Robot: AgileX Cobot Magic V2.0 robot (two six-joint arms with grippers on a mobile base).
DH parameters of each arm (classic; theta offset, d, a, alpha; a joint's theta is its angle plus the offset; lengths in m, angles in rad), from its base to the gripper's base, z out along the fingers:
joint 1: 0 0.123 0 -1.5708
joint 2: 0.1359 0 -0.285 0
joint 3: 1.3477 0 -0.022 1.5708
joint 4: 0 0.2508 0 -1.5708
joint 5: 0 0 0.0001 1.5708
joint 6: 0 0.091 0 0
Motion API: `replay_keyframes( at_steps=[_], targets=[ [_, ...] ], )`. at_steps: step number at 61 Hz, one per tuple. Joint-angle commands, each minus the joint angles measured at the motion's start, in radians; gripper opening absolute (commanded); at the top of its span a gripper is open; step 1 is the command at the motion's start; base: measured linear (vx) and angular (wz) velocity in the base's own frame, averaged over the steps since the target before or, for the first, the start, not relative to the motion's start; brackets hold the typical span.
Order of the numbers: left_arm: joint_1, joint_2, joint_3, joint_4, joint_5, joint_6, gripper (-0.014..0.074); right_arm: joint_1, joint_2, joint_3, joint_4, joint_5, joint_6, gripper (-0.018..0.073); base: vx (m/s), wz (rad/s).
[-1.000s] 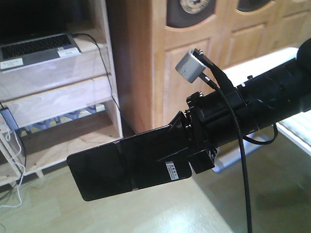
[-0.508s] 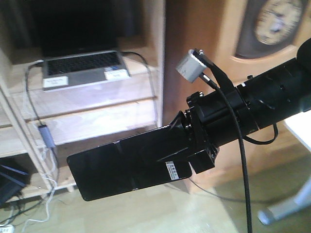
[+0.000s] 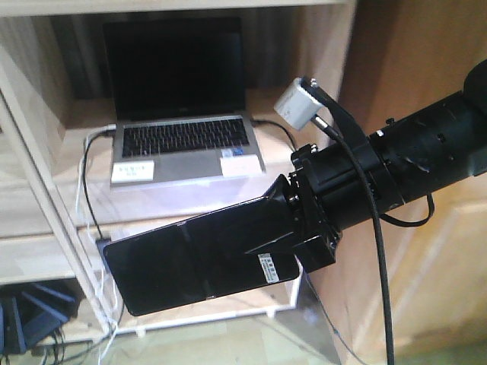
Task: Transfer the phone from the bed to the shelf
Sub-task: 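Raise the held phone toward the upper shelf above the laptop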
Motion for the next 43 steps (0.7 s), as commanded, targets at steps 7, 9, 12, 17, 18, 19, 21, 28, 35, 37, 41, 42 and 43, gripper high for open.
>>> replay_keyframes(
  at_steps=[7, 9, 12, 17, 18, 19, 21, 28, 35, 37, 41, 42, 43],
  targets=[
    [-0.002, -0.011, -0.026, -0.005, -0.073, -0.004, 0.0001, 0.001, -0.036, -0.024, 0.083, 0.069, -0.007, -0.0001, 0.35, 0.12],
    [-0.002, -0.011, -0.026, -0.005, -0.073, -0.004, 0.0001, 0.001, -0.036, -0.024, 0.083, 0.069, -0.007, -0.0001, 0.34, 0.12],
    [-0.002, -0.011, -0.026, -0.005, -0.073, -0.004, 0.0001, 0.001, -0.036, -0.024, 0.083, 0.069, -0.007, -0.0001, 0.33, 0.12],
    [-0.002, -0.011, -0.026, -0.005, -0.073, -0.004, 0.0001, 0.001, -0.036, -0.024, 0.083, 0.069, -0.007, -0.0001, 0.33, 0.12],
    [-0.002, -0.011, -0.026, -0.005, -0.073, -0.004, 0.0001, 0.001, -0.036, -0.024, 0.083, 0.069, -0.007, -0.0001, 0.32, 0.12],
    [-0.002, -0.011, -0.026, -0.005, -0.073, -0.004, 0.0001, 0.001, -0.036, -0.024, 0.083, 0.069, -0.007, -0.0001, 0.31, 0.13],
    [-0.002, -0.011, -0.026, -0.005, -0.073, -0.004, 0.0001, 0.001, -0.036, -0.024, 0.083, 0.069, -0.007, -0.0001, 0.31, 0.13],
    [-0.002, -0.011, -0.026, -0.005, -0.073, -0.004, 0.0001, 0.001, -0.036, -0.024, 0.083, 0.069, -0.007, -0.0001, 0.29, 0.15],
    [-0.002, -0.011, -0.026, -0.005, -0.073, -0.004, 0.0001, 0.001, -0.036, -0.024, 0.083, 0.069, -0.007, -0.0001, 0.27, 0.17],
    [-0.002, -0.011, -0.026, -0.005, -0.073, -0.004, 0.0001, 0.001, -0.036, -0.024, 0.083, 0.069, -0.007, -0.0001, 0.25, 0.18],
    [-0.002, -0.011, -0.026, -0.005, -0.073, -0.004, 0.0001, 0.001, -0.036, -0.024, 0.083, 0.069, -0.007, -0.0001, 0.23, 0.17],
    [-0.002, -0.011, -0.026, -0.005, -0.073, -0.004, 0.0001, 0.001, -0.036, -0.024, 0.083, 0.069, -0.007, -0.0001, 0.22, 0.17],
    [-0.002, -0.011, -0.026, -0.005, -0.073, -0.004, 0.0001, 0.001, -0.036, -0.024, 0.083, 0.069, -0.007, -0.0001, 0.22, 0.15]
  ],
)
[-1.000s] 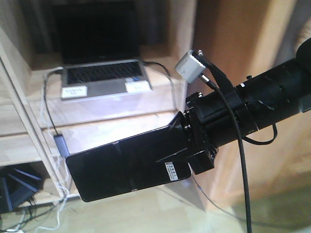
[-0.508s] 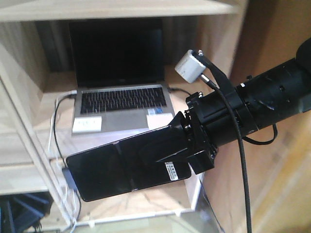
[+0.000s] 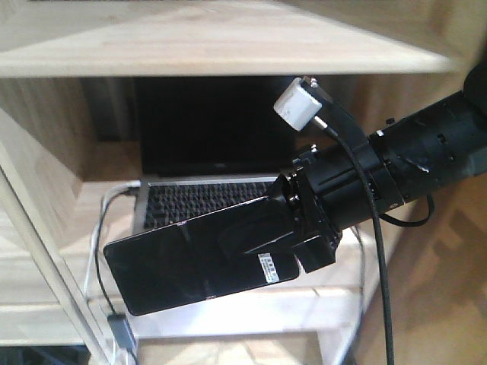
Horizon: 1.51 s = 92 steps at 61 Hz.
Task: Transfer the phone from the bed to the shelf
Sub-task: 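Raise the held phone toward the upper shelf above the laptop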
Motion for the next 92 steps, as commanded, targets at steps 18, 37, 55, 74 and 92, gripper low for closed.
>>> replay_keyframes(
  at_steps=[18, 37, 55, 74, 92],
  targets=[
    [-0.002, -0.011, -0.026, -0.005, -0.073, -0.004, 0.0001, 0.001, -0.036, -0.024, 0.083, 0.069, -0.007, -0.0001, 0.17, 0.08],
    [-0.002, -0.011, -0.026, -0.005, -0.073, -0.004, 0.0001, 0.001, -0.036, -0.024, 0.083, 0.069, -0.007, -0.0001, 0.07, 0.00],
    [-0.002, -0.011, -0.026, -0.005, -0.073, -0.004, 0.0001, 0.001, -0.036, -0.024, 0.083, 0.069, -0.007, -0.0001, 0.01, 0.00],
    [-0.002, -0.011, -0.026, -0.005, -0.073, -0.004, 0.0001, 0.001, -0.036, -0.024, 0.083, 0.069, -0.007, -0.0001, 0.00, 0.00],
    [-0.002, -0.011, -0.026, -0.005, -0.073, -0.004, 0.0001, 0.001, -0.036, -0.024, 0.083, 0.068, -0.007, -0.0001, 0.00, 0.00]
  ],
)
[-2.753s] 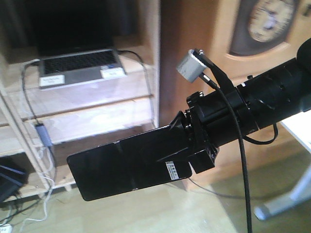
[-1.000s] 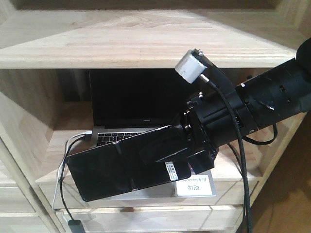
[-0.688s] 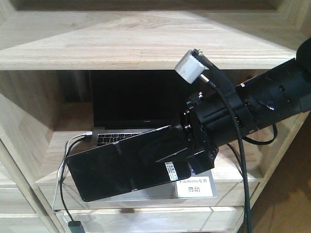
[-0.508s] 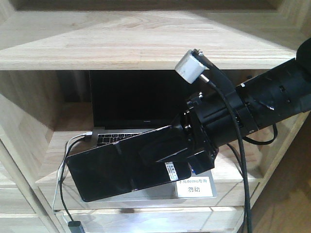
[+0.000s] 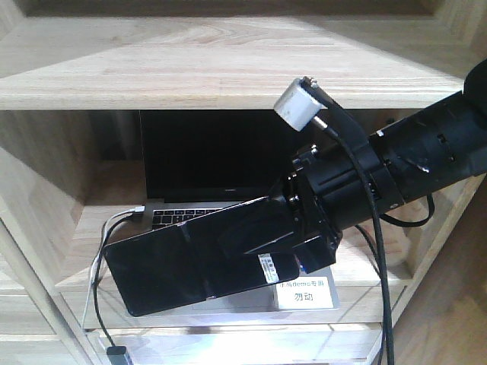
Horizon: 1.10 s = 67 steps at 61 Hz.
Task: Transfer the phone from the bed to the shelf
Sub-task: 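Raise the held phone toward the upper shelf above the laptop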
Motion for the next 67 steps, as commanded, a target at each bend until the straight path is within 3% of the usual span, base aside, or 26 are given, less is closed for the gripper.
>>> replay_keyframes(
  at_steps=[1, 46, 67],
  targets=[
    [-0.002, -0.011, -0.026, -0.005, -0.073, -0.004, 0.0001, 0.001, -0.036, -0.024, 0.083, 0.067, -0.007, -0.0001, 0.00, 0.00],
    [-0.002, -0.011, -0.026, -0.005, -0.073, -0.004, 0.0001, 0.001, -0.037, -0.032, 0.084, 0.059, -0.008, -0.0001, 0.00, 0.00],
    [-0.002, -0.011, -0.026, -0.005, -0.073, -0.004, 0.0001, 0.001, -0.037, -0.237, 0.083, 0.053, 0.058, -0.0001, 0.00, 0.00]
  ],
)
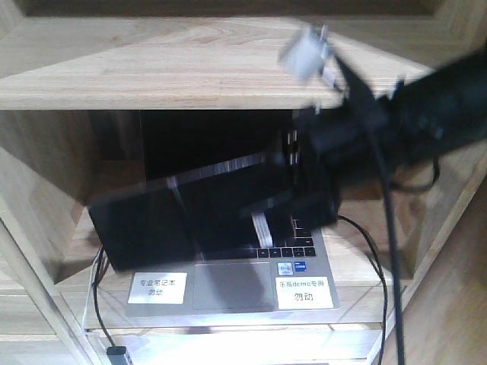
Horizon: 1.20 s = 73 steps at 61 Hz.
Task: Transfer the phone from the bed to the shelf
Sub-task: 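Lower the phone onto the upper shelf with the right gripper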
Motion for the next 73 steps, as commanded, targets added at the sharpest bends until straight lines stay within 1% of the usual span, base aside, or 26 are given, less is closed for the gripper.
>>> replay_keyframes(
  at_steps=[1, 9, 21, 36, 47, 54, 61, 73],
  targets=[
    [-0.002, -0.011, -0.026, -0.005, -0.073, -0.004, 0.0001, 0.001, -0.037, -0.115, 0.087, 0.045, 0.026, -0.0001, 0.00, 0.00],
    [-0.002, -0.011, -0.026, -0.005, -0.073, -0.004, 0.0001, 0.001, -0.037, -0.212, 0.079, -0.001, 0.061, -0.0001, 0.00, 0.00],
    [-0.002, -0.011, -0.026, -0.005, -0.073, -0.004, 0.0001, 0.001, -0.005, -0.367, 0.059, -0.079, 0.080, -0.0001, 0.00, 0.00],
    [-0.002, -0.011, -0.026, -0.005, -0.073, -0.004, 0.0001, 0.001, 0.143, -0.588, 0.060, -0.119, 0.088, -0.0001, 0.00, 0.00],
    [-0.002, -0.011, -0.026, -0.005, -0.073, -0.004, 0.0001, 0.001, 0.273, -0.744, 0.095, -0.180, 0.088, -0.0001, 0.00, 0.00],
    [-0.002, -0.011, -0.026, -0.005, -0.073, -0.004, 0.0001, 0.001, 0.359, -0.831, 0.118, -0.197, 0.091, -0.0001, 0.00, 0.00],
    [-0.002, -0.011, -0.026, -0.005, -0.073, -0.004, 0.0001, 0.001, 0.434, -0.883, 0.151, -0.215, 0.091, -0.0001, 0.00, 0.00],
    [-0.002, -0.011, -0.026, -0.005, -0.073, -0.004, 0.0001, 0.001, 0.514, -0.903, 0.150, -0.277, 0.089, -0.0001, 0.00, 0.00]
  ],
)
